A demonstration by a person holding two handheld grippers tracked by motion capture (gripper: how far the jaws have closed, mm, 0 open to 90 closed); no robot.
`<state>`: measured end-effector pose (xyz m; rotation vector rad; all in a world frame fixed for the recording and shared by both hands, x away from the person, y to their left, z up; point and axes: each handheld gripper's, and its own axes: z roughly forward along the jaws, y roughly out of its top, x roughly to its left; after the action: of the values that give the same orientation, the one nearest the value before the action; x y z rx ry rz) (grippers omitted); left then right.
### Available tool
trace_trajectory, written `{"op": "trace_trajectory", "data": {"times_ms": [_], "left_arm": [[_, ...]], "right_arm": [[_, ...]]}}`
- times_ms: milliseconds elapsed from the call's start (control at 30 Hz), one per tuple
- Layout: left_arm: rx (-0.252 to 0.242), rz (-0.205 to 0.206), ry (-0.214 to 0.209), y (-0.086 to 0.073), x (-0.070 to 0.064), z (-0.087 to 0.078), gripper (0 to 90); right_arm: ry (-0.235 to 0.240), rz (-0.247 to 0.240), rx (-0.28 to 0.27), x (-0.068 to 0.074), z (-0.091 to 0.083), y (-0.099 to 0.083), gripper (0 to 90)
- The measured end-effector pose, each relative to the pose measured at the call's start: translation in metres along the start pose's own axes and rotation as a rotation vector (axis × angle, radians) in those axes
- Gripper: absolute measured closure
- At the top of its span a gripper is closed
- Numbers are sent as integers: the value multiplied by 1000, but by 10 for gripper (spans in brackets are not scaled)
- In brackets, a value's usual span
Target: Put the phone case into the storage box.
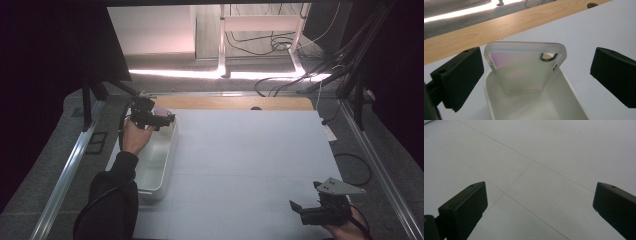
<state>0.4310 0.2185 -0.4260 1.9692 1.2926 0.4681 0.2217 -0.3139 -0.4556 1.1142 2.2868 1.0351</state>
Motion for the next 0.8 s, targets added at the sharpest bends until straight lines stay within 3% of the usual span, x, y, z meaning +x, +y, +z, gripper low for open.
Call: {"op": "trace_trajectory", "data": {"times_ms": [267, 800], "left_arm": [[-7, 8, 4, -5, -1, -2, 0], [-18, 19, -30, -14, -4, -8, 0]], "right_arm": [[-1, 0, 0, 0, 0, 0, 0], [-2, -4, 1, 0, 0, 0, 0]]}}
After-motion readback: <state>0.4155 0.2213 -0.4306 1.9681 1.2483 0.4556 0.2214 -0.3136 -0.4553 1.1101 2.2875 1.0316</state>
